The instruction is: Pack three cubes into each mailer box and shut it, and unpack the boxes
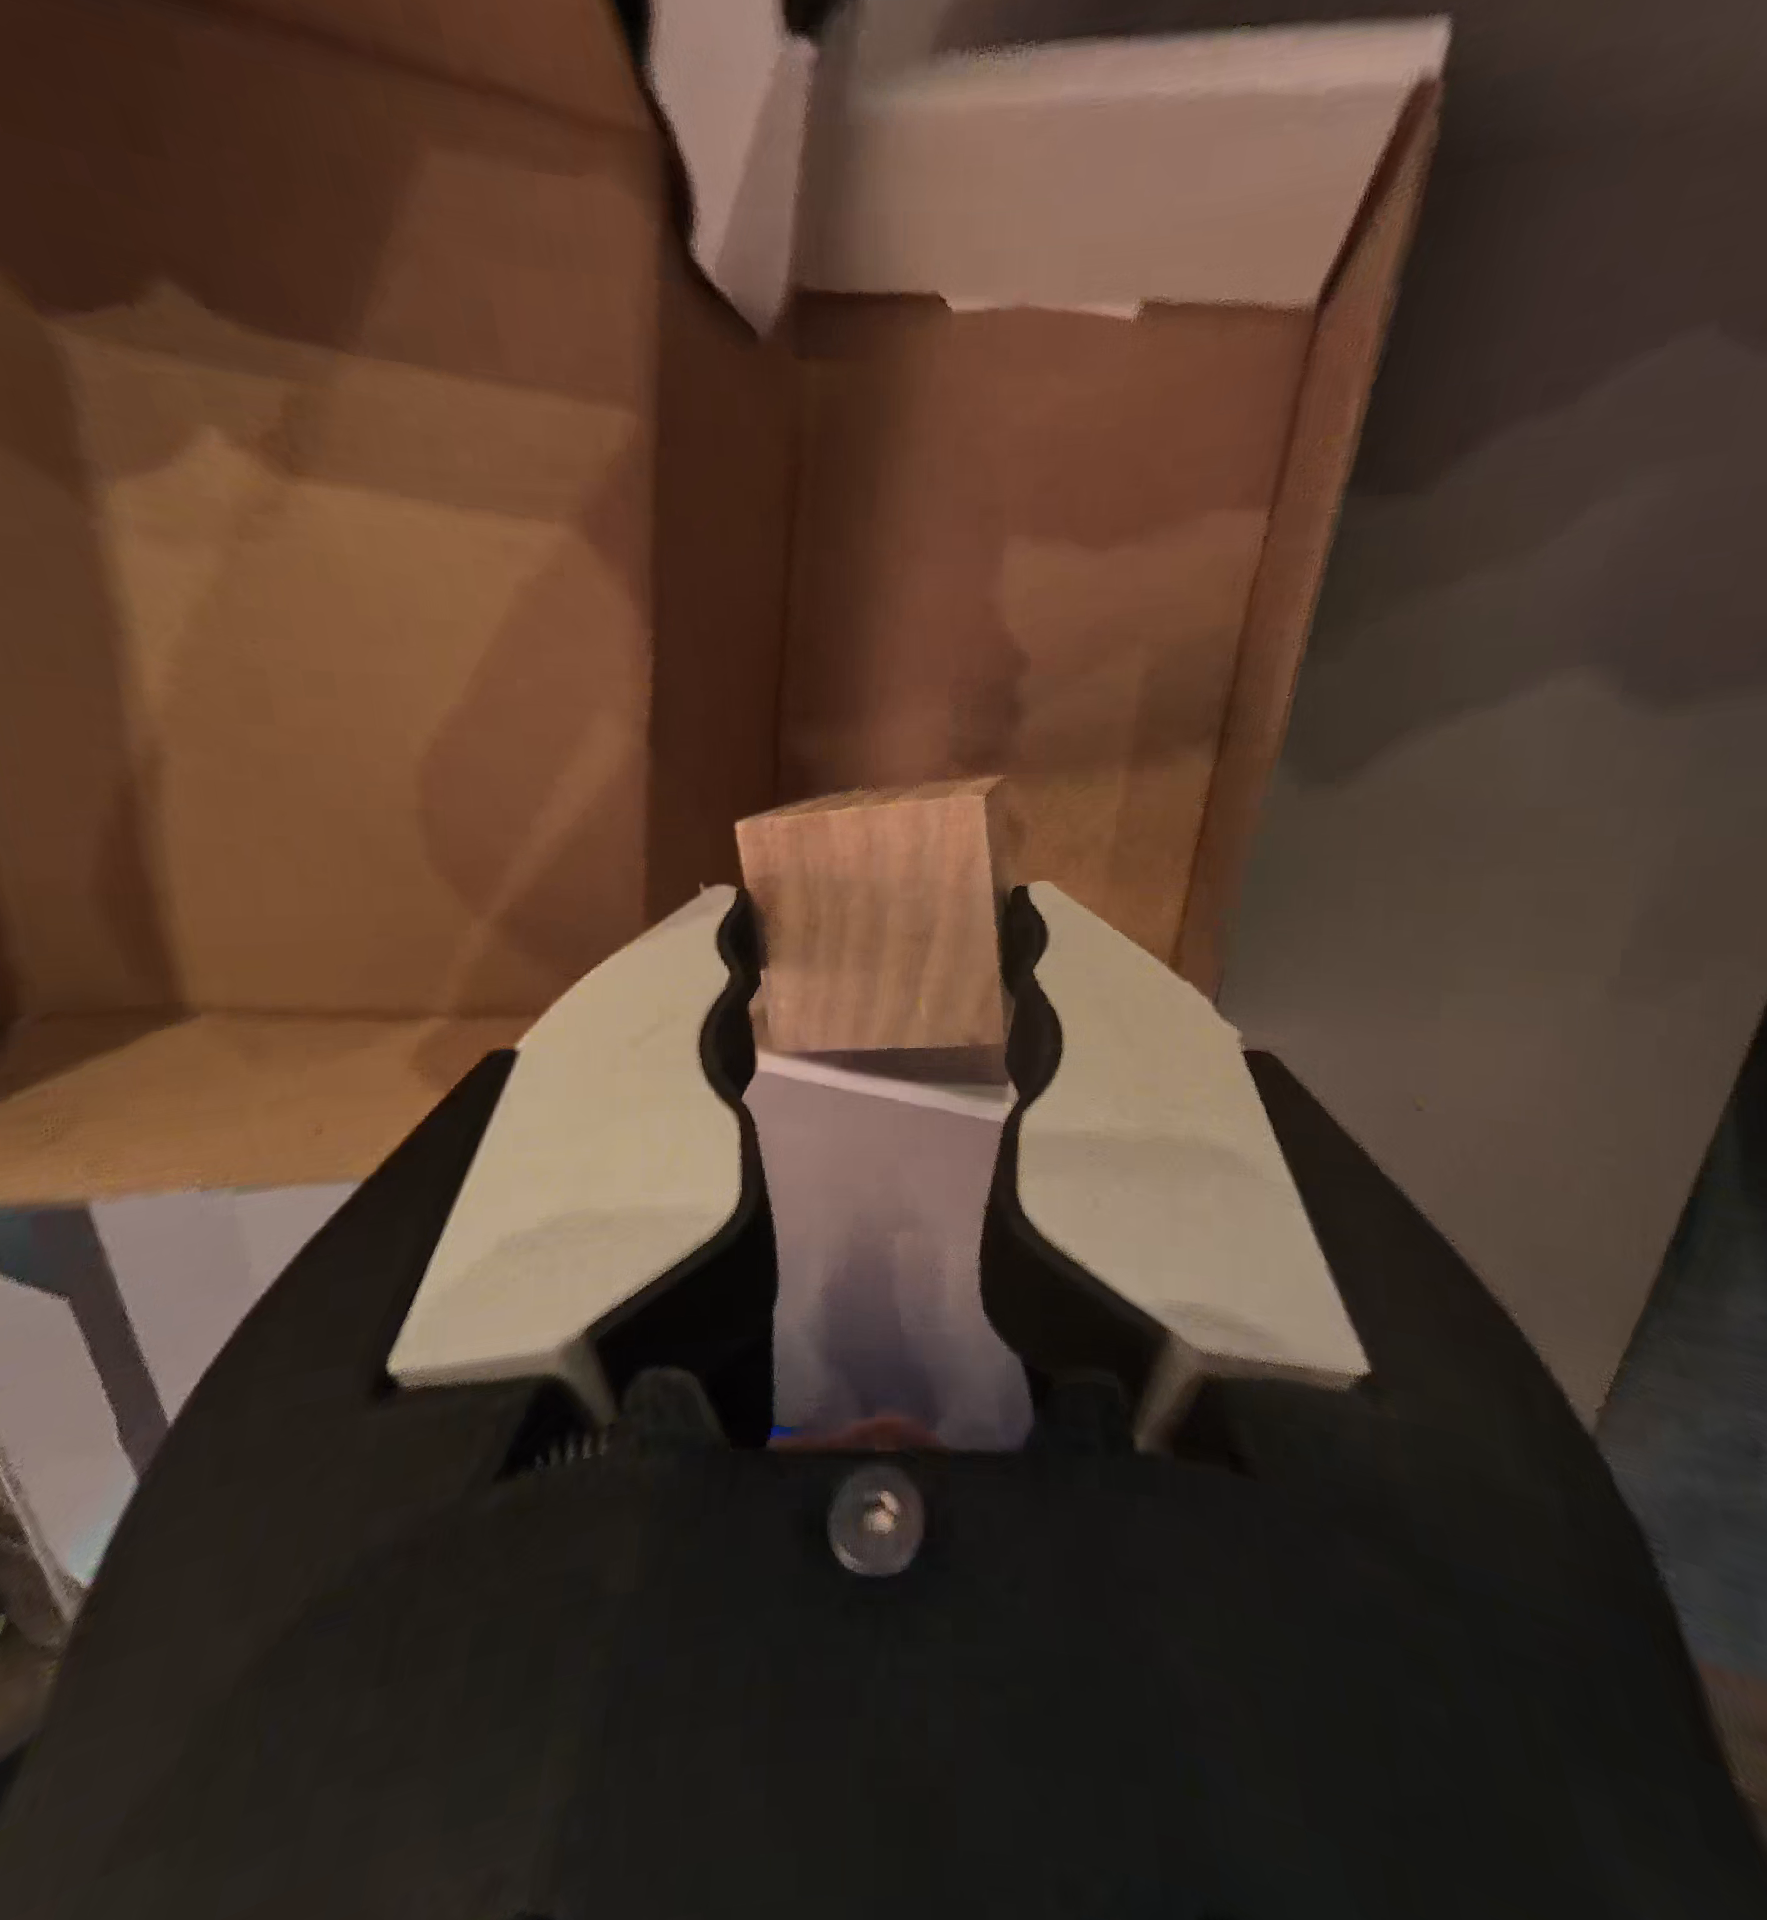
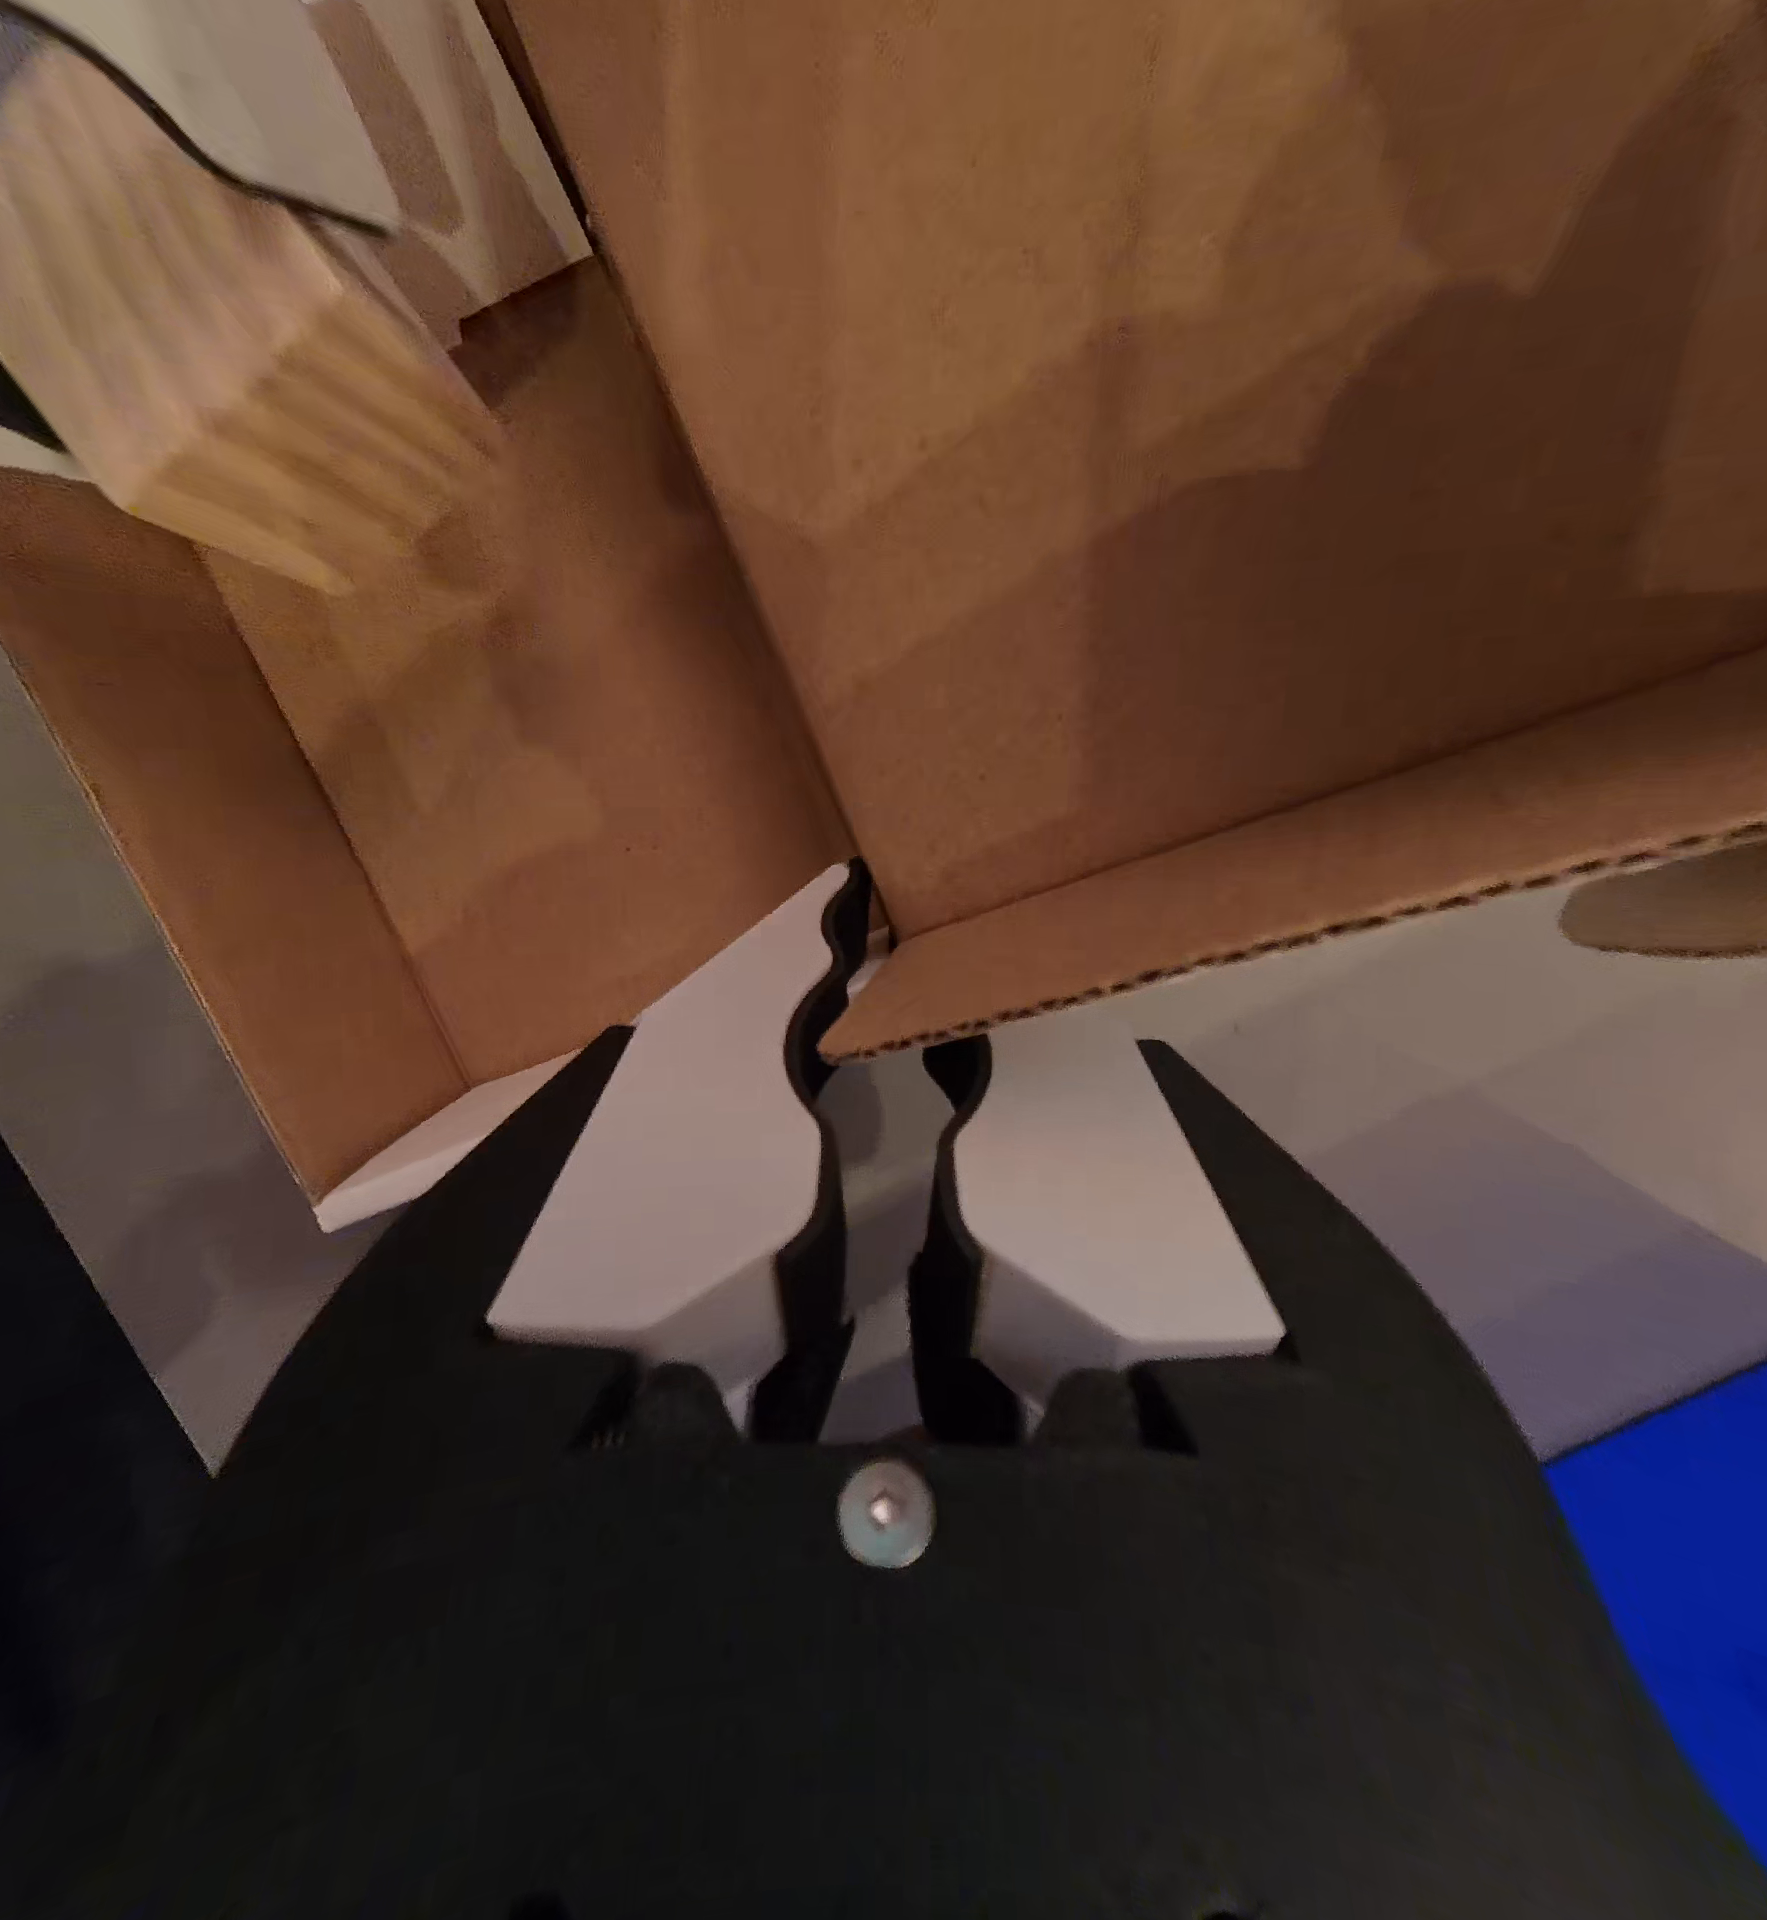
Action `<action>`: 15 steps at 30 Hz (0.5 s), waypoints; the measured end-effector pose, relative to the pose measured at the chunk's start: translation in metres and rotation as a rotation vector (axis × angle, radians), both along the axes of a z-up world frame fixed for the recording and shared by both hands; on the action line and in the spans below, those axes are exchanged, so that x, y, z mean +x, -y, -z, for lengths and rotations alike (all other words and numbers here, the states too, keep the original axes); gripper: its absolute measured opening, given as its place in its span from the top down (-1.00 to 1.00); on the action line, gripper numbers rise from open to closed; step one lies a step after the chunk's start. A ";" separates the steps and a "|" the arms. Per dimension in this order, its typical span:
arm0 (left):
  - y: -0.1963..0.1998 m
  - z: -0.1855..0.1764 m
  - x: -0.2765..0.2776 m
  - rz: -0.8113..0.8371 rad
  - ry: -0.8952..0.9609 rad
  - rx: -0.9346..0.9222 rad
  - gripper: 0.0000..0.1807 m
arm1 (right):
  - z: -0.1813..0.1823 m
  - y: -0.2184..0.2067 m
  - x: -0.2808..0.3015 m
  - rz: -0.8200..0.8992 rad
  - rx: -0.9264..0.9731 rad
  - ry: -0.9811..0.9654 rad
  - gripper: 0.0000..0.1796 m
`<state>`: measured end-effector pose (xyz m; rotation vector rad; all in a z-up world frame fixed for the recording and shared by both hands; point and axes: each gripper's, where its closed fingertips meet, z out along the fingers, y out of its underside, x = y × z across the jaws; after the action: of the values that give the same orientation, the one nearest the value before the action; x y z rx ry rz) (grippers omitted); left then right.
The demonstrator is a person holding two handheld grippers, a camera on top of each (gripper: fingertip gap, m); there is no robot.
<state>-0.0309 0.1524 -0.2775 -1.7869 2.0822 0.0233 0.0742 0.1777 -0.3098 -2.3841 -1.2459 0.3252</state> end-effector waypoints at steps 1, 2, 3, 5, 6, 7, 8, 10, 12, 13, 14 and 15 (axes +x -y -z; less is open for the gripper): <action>0.000 0.008 -0.003 0.017 -0.037 -0.007 0.50 | 0.001 0.000 -0.001 -0.011 -0.004 0.004 0.95; -0.002 0.015 -0.007 0.020 -0.079 0.001 0.50 | 0.001 0.000 -0.002 -0.023 -0.008 0.008 0.95; -0.004 0.020 -0.008 0.023 -0.099 0.001 0.50 | 0.001 -0.001 -0.003 -0.034 -0.010 0.014 0.95; -0.001 0.027 -0.007 0.028 -0.094 -0.053 0.50 | 0.001 -0.001 -0.004 -0.048 -0.013 0.031 0.95; -0.003 0.025 -0.004 0.021 -0.069 -0.059 0.50 | 0.001 -0.002 -0.005 -0.058 -0.009 0.034 0.95; -0.003 0.026 -0.003 0.026 -0.064 -0.071 0.49 | 0.001 -0.002 -0.006 -0.061 -0.014 0.035 0.95; -0.001 0.027 -0.003 0.039 -0.067 -0.093 0.49 | 0.001 -0.003 -0.006 -0.061 -0.017 0.033 0.95; -0.001 0.027 -0.001 0.043 -0.058 -0.107 0.44 | 0.001 -0.002 -0.006 -0.061 -0.015 0.030 0.95; 0.002 0.027 -0.002 0.040 -0.061 -0.125 0.29 | 0.001 -0.002 -0.005 -0.059 -0.013 0.032 0.95; 0.002 0.028 -0.002 0.031 -0.063 -0.118 0.21 | 0.001 -0.002 -0.005 -0.058 -0.012 0.031 0.95; 0.001 0.028 -0.002 0.023 -0.067 -0.111 0.19 | 0.001 -0.002 -0.005 -0.057 -0.012 0.031 0.95; 0.001 0.026 -0.003 0.019 -0.067 -0.098 0.16 | 0.001 -0.002 -0.005 -0.058 -0.010 0.033 0.95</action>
<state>-0.0342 0.1511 -0.3038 -1.8467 2.1818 -0.0240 0.0694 0.1800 -0.3108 -2.3742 -1.3336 0.3115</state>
